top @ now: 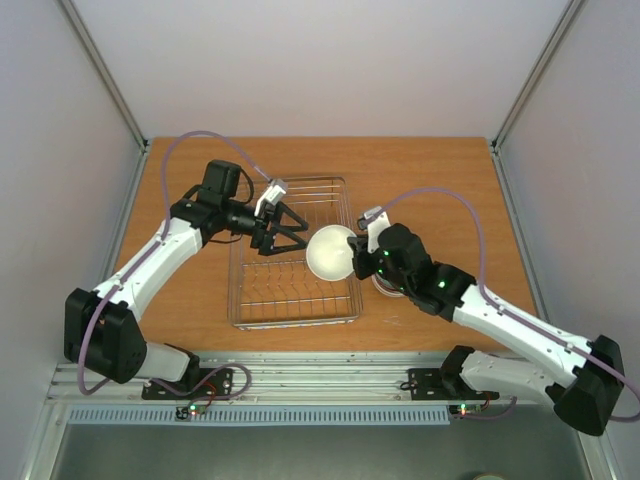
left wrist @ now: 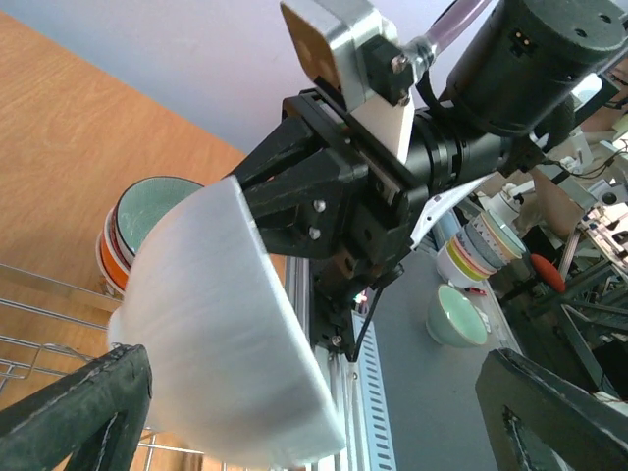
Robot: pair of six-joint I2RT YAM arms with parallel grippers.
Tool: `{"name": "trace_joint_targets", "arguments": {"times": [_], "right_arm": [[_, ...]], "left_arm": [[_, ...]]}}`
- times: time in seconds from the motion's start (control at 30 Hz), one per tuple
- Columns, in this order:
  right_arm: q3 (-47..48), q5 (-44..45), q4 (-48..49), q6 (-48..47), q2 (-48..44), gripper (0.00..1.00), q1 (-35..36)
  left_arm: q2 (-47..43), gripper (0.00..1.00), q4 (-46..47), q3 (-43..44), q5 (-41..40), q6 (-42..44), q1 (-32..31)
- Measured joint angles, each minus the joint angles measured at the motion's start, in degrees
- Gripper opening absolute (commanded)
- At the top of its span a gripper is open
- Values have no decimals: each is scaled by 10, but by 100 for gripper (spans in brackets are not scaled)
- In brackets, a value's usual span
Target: Load the bowls into the dish rack
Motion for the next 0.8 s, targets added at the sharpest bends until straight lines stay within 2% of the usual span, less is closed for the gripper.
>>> {"name": "trace_joint_targets", "arguments": {"times": [0.3, 0.8], "right_arm": [[-81, -111, 90, -1, -96, 1, -35], [-98, -180, 133, -20, -85, 1, -48]], "left_arm": [[8, 92, -27, -6, 5, 41, 0], [39, 92, -133, 11, 10, 129, -26]]}}
